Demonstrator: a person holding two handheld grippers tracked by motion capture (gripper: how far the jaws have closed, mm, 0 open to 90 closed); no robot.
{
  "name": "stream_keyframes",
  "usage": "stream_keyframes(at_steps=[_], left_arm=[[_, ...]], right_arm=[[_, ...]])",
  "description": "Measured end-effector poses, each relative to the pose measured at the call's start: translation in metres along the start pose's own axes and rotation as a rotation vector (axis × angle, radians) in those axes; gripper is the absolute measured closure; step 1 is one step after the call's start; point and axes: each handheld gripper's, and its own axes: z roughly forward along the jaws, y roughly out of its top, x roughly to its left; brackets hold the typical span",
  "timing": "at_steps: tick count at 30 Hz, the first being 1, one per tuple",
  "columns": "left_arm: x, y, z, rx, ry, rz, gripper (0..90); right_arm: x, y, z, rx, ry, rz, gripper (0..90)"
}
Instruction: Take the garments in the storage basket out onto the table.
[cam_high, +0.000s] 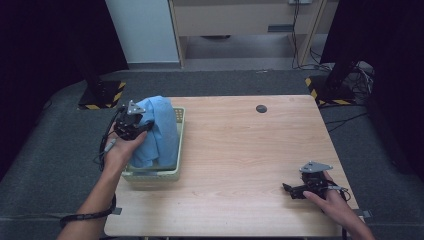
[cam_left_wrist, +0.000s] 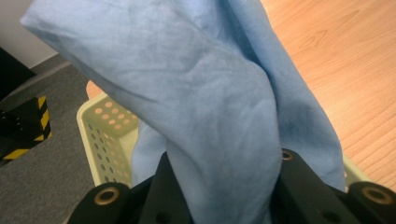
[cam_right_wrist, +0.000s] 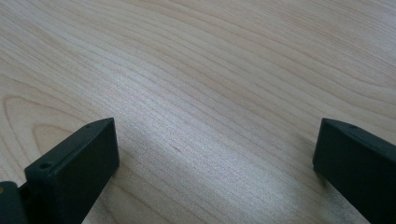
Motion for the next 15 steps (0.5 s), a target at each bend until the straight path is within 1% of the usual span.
stream_keyframes(at_steps=[6,15], left_arm=[[-0.003,0.003,-0.005,-0.023,-0.006,0.003,78.5],[-0.013,0.012,-0.017,-0.071,-0.018,0.031,78.5]], right_arm=[[0.0,0.0,0.0,0.0,0.0,-0.001,0.5],[0.0,0.0,0.0,-0.001,0.0,-0.003,0.5]])
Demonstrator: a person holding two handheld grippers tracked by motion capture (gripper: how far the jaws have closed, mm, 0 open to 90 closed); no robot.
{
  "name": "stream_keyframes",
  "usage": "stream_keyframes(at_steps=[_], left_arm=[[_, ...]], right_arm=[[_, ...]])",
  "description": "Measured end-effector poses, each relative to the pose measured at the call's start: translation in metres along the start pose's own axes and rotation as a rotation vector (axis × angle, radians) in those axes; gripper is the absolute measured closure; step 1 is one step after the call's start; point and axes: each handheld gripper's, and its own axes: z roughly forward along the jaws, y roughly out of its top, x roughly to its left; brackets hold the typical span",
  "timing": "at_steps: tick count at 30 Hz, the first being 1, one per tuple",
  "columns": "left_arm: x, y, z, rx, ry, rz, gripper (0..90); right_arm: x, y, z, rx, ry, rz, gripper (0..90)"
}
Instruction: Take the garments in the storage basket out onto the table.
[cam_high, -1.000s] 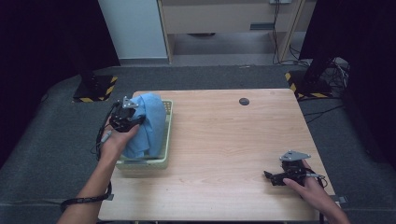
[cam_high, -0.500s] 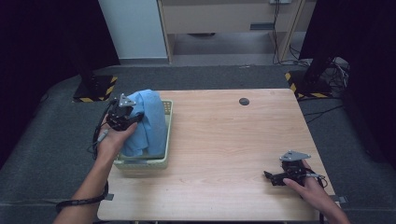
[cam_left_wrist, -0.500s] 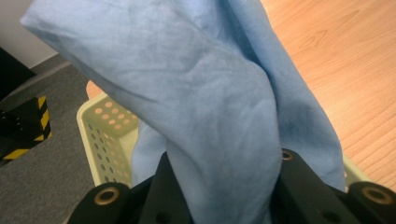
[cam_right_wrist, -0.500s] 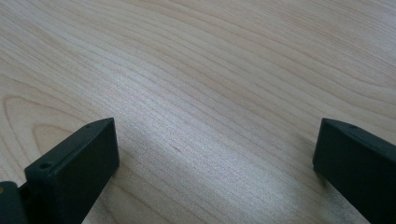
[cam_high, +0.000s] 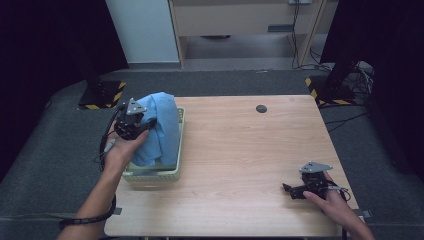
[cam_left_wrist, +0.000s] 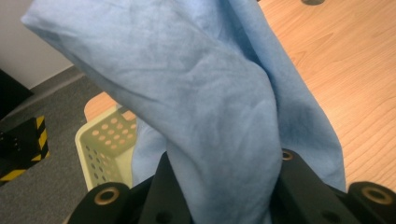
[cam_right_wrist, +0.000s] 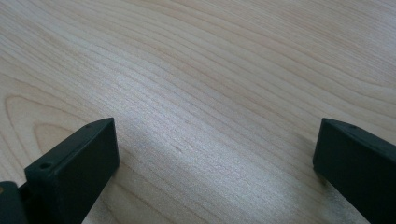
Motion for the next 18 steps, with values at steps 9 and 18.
stream_keyframes(at_steps=[9,18], left_arm=[[-0.008,0.014,-0.012,-0.037,-0.014,0.03,78.5],[-0.018,0.022,-0.016,-0.059,-0.042,0.049,78.6]], right_arm=[[0.0,0.0,0.0,-0.001,0.0,-0.001,0.5],[0.001,0.0,0.0,-0.001,0.0,-0.001,0.5]])
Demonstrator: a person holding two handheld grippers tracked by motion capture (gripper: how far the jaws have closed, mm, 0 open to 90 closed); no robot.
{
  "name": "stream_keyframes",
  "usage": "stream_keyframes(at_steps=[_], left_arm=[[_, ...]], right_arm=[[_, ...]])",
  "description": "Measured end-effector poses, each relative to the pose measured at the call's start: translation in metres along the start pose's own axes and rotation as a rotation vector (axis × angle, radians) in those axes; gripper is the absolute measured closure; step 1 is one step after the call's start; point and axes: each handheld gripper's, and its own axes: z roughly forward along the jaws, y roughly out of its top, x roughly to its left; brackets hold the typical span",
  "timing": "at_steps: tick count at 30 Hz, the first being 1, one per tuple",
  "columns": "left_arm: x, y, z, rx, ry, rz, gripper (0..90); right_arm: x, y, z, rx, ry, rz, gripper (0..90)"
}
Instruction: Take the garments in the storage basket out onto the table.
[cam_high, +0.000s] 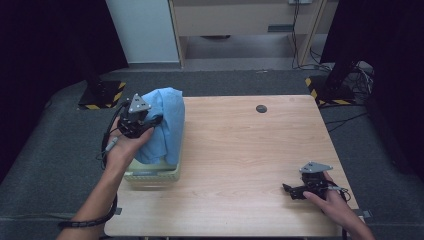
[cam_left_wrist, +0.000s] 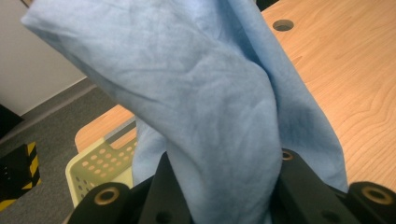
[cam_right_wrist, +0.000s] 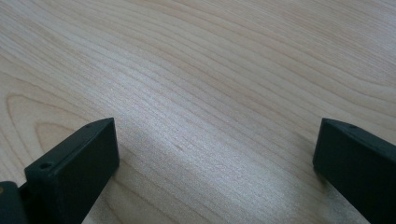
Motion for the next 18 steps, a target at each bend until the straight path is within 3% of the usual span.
stream_keyframes(at_steps=[18], left_arm=[[-0.026,0.02,-0.004,-0.042,-0.058,0.03,78.6]], right_arm=[[0.0,0.0,0.0,0.0,0.001,-0.001,0.5]])
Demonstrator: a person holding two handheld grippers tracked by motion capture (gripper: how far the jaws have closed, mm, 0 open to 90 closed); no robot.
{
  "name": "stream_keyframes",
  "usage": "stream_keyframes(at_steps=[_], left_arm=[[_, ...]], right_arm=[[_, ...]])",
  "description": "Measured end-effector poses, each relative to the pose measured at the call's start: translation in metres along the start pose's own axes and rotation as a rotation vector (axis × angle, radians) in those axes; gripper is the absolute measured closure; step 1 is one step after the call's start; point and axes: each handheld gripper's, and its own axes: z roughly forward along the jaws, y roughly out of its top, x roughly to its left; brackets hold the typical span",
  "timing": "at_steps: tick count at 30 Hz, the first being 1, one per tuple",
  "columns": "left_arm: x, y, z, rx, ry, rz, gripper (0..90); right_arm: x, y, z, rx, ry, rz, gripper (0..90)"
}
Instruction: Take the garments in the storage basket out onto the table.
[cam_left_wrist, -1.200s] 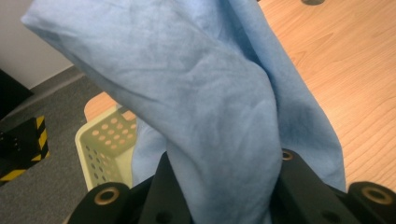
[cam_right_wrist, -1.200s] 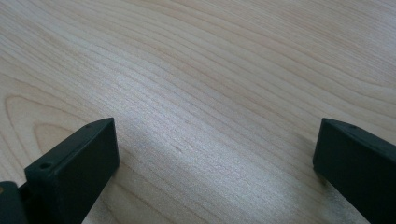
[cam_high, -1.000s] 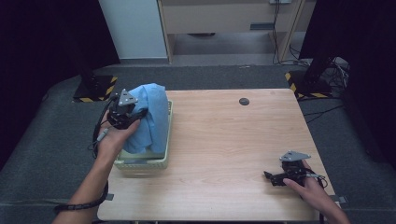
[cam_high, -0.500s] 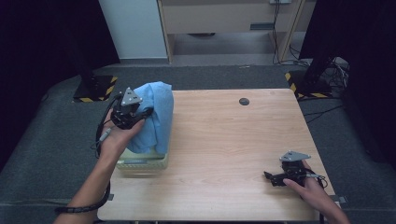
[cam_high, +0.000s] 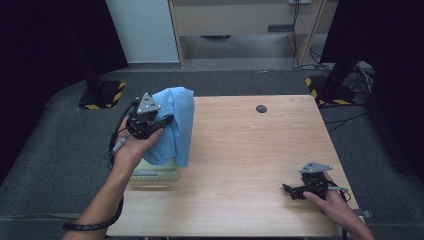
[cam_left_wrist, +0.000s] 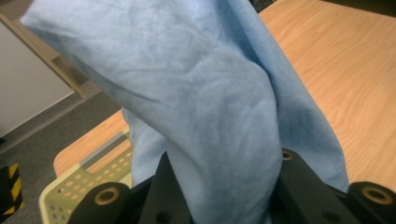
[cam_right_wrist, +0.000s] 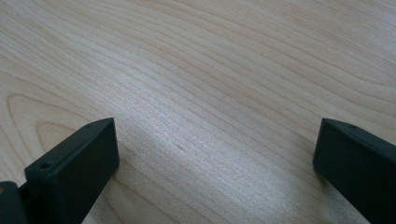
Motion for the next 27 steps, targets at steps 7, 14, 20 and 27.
stream_keyframes(at_steps=[7,14,20,27], left_arm=[[-0.008,0.005,0.002,-0.019,-0.024,0.001,78.6],[-0.02,0.011,0.005,-0.021,-0.047,0.02,78.5],[-0.027,0.015,0.009,-0.018,-0.061,0.039,78.6],[-0.038,0.017,0.016,-0.016,-0.083,0.05,78.6]], right_arm=[[0.0,0.0,0.0,0.001,0.001,-0.001,0.5],[0.0,0.0,0.0,0.0,0.001,-0.001,0.5],[0.001,-0.001,-0.001,0.0,0.002,0.0,0.5],[0.001,-0.001,-0.001,0.0,0.002,0.001,0.5]])
